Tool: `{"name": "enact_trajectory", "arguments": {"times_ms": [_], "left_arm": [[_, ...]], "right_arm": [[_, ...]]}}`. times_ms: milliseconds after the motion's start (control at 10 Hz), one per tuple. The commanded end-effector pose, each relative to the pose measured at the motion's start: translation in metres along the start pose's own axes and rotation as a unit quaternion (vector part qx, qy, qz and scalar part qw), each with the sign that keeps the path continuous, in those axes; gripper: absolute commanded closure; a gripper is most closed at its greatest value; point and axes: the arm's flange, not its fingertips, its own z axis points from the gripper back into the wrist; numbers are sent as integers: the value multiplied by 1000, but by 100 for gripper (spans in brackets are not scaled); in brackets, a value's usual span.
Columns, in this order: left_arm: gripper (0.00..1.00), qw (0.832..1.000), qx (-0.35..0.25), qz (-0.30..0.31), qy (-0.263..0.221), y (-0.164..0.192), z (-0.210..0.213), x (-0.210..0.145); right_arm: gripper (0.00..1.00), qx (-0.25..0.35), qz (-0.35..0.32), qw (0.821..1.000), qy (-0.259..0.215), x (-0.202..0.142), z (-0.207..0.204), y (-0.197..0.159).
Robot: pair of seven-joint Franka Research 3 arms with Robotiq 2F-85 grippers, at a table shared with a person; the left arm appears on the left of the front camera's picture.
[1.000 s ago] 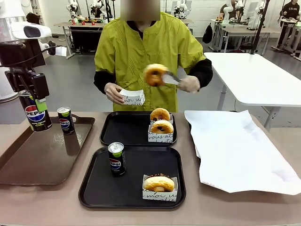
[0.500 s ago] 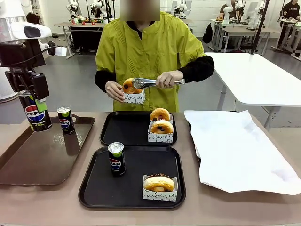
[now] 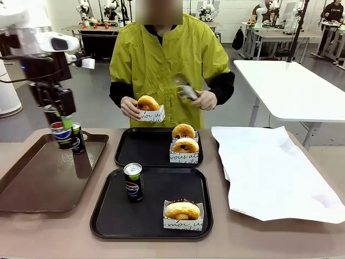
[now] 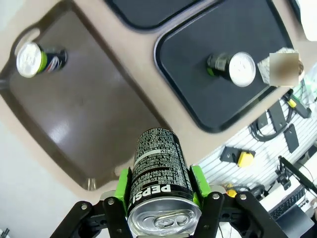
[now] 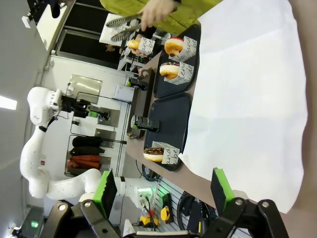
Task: Set up donuts and drinks on trays.
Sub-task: Pick up one Pepsi coke from the Handle tray and place it on the Flat Tray without a Pepsi coke.
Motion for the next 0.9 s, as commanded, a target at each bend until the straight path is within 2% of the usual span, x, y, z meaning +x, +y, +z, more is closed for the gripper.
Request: {"name": "enact_trajectory", "arguments": {"times_ms": [0, 300, 400, 500, 600, 700, 800], "left_arm": [[41, 1000, 9, 17, -18, -1, -10, 40], [41, 999, 12, 17, -37, 4, -35, 73], [41, 999, 4, 15, -30, 6, -36, 70], [41, 1000, -7, 13, -8, 7, -25, 49], [41, 999, -22, -22, 21, 1, 6, -7], [41, 997, -33, -64, 12, -3, 35, -52], [41, 997, -22, -75, -10, -8, 51, -83]], "right_arm": [[0, 6, 4, 1000, -1, 0, 0, 0], [0, 6, 4, 1000, -1, 0, 0, 0], [0, 6, 4, 1000, -1, 0, 0, 0], [0, 6, 4, 1000, -1, 0, 0, 0], [0, 6, 4, 1000, -1, 0, 0, 0], [0, 6, 4, 1000, -1, 0, 0, 0], [0, 6, 4, 1000, -1, 0, 0, 0]]}}
